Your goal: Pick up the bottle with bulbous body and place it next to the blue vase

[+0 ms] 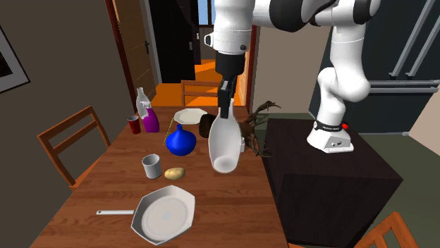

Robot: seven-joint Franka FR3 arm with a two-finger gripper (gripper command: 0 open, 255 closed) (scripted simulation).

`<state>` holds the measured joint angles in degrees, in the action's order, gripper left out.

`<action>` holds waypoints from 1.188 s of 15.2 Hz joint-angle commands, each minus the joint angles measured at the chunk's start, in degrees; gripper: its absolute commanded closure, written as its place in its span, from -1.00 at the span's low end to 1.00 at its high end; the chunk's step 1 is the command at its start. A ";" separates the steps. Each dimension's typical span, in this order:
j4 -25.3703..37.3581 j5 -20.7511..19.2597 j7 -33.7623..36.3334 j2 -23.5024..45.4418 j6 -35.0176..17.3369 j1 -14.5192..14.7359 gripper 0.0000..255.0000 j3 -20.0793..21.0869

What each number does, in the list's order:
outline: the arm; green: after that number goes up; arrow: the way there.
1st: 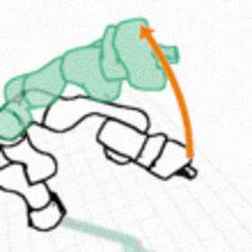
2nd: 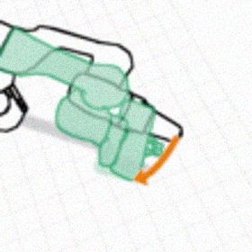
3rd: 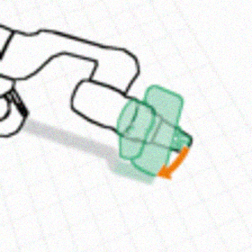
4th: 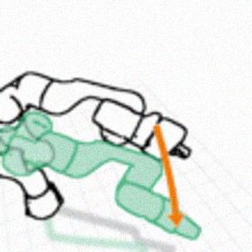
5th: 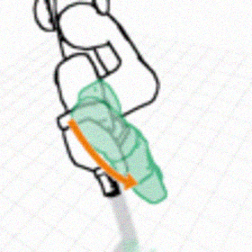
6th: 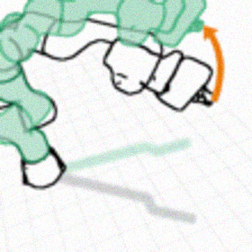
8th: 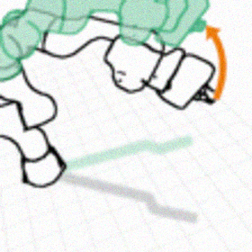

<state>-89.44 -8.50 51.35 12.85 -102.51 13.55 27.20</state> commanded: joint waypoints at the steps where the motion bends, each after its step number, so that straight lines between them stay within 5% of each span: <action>1: 1.47 0.05 -0.08 -0.04 1.50 0.09 1.00 0.05; 5: 4.43 -0.02 -0.18 0.21 4.23 0.32 1.00 0.13; 18: -13.15 7.33 -19.63 -14.84 -0.60 -11.28 1.00 -7.55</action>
<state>-101.76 -1.56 33.15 -1.08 -103.07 2.91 20.29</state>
